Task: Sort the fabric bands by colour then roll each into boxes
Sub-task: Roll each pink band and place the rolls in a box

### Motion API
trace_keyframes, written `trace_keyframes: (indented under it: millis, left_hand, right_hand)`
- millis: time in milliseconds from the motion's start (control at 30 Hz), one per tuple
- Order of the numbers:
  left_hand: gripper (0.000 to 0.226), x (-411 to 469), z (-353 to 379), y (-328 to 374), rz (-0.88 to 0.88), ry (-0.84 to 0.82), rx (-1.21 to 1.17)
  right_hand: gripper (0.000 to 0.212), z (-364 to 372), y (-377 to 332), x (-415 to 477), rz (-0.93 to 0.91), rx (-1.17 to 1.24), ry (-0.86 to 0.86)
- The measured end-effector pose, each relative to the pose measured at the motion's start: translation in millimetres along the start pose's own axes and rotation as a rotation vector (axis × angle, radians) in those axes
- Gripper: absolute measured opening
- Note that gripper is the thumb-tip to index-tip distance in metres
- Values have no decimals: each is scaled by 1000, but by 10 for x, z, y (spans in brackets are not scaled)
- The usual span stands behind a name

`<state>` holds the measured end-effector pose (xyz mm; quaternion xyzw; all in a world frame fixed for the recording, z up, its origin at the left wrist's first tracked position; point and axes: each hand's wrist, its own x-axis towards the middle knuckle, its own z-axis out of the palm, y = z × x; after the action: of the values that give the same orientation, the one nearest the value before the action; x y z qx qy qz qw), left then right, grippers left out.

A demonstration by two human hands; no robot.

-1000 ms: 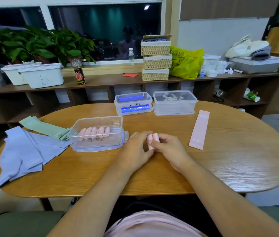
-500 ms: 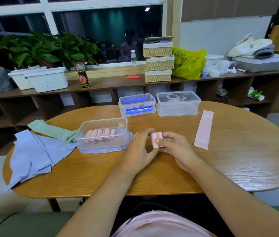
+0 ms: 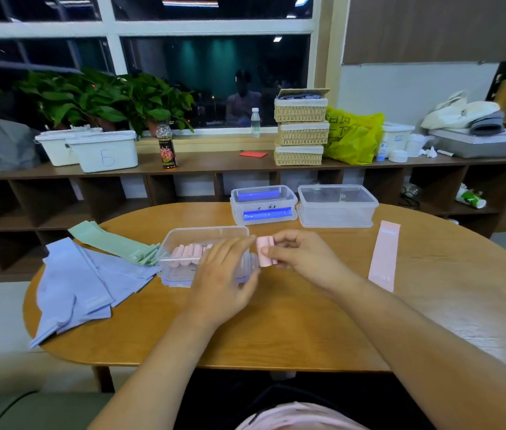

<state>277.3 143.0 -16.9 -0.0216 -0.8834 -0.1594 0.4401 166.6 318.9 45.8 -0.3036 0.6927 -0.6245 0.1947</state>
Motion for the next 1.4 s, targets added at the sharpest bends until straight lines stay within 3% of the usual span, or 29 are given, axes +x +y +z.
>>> trace_keyframes:
  millis: [167, 267, 467, 633, 700, 900, 1100, 1300, 1400]
  left_hand:
    - [33, -194, -341, -561, -195, 11, 219]
    - [29, -224, -348, -648, -355, 22, 266]
    - [20, -228, -251, -648, -359, 31, 314]
    - [14, -243, -259, -676, -381, 25, 317]
    - [14, -241, -266, -670, -385, 26, 318]
    - [22, -233, -270, -661, -377, 22, 332]
    - [18, -239, -263, -669, -376, 11, 352]
    - [16, -234, -268, -652, -379, -1, 369]
    - [17, -222, -267, -655, -391, -13, 380]
  right_hand:
    - [28, 314, -415, 468, -31, -153, -10]
    - [26, 546, -544, 846, -73, -391, 51]
    - [12, 992, -544, 1207, 53, -1019, -17]
    - [4, 1155, -365, 1266, 48, -1284, -10]
    - [15, 1171, -308, 1293, 31, -1361, -11]
    - [20, 1215, -198, 1330, 48, -1410, -31]
    - [19, 1245, -183, 1369, 100, -1298, -4]
    - [2, 1254, -199, 1372, 164, -1223, -33]
    - [13, 1254, -213, 1367, 186, -1229, -60]
